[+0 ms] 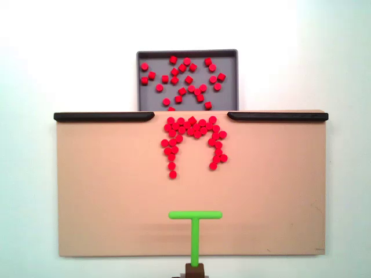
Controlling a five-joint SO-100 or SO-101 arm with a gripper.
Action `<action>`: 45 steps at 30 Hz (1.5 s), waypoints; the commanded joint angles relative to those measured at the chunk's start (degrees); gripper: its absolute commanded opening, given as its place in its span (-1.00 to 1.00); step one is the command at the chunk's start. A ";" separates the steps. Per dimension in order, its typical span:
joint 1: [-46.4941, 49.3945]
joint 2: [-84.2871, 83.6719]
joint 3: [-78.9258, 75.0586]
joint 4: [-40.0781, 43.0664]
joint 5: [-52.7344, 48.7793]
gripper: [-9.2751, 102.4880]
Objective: Gather the bottom side granules
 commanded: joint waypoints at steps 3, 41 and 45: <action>-5.45 -6.06 -0.09 -0.62 4.13 -0.83; -4.75 -7.38 -0.70 -0.62 3.69 -0.84; -4.57 -7.65 -0.88 -0.62 3.34 -0.84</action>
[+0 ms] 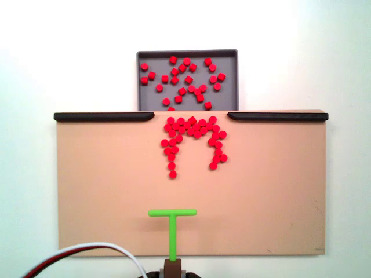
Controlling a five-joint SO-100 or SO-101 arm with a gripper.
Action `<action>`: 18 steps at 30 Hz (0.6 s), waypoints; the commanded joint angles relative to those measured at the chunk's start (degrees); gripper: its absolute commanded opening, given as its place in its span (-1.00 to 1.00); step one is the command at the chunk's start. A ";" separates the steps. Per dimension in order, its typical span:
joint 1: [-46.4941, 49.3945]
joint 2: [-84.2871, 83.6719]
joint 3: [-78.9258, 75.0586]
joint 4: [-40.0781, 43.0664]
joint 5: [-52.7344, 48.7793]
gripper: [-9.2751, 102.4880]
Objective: Gather the bottom side granules
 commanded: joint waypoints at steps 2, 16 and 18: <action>0.53 -0.26 -1.05 0.35 -0.53 -0.84; 1.14 -0.44 -1.14 0.26 -0.97 -0.84; 1.14 -0.44 -1.14 0.26 -1.05 -0.84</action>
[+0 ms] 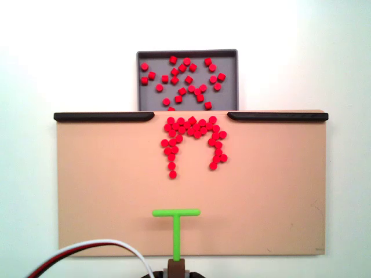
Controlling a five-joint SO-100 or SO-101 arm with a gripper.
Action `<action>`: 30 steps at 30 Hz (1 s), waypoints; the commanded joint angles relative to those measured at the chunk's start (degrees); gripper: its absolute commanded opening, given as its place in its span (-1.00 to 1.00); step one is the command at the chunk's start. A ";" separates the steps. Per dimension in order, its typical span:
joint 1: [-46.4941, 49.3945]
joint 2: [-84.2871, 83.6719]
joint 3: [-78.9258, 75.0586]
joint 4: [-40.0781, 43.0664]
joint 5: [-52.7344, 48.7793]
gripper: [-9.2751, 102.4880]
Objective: Gather the bottom side granules
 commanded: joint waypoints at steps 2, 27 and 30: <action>0.26 0.26 -1.14 0.26 -0.44 -0.84; 0.44 0.44 -0.26 -1.32 -1.14 -0.84; 0.44 0.18 -0.18 -1.85 -0.97 -0.84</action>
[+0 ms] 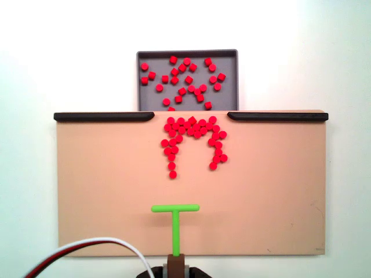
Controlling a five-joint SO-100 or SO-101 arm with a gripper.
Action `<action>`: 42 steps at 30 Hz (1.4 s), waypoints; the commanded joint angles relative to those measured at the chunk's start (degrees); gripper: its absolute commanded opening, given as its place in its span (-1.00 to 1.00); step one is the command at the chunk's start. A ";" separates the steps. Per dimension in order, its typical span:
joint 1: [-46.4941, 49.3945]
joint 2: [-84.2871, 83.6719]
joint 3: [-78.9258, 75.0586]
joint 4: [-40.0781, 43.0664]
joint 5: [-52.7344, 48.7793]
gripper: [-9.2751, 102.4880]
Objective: Gather the bottom side granules
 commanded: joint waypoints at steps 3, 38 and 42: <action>0.44 0.79 1.76 -2.55 -0.26 -0.84; 0.00 0.88 14.15 -18.11 0.53 -0.84; -0.62 0.09 14.15 -18.11 0.88 -0.84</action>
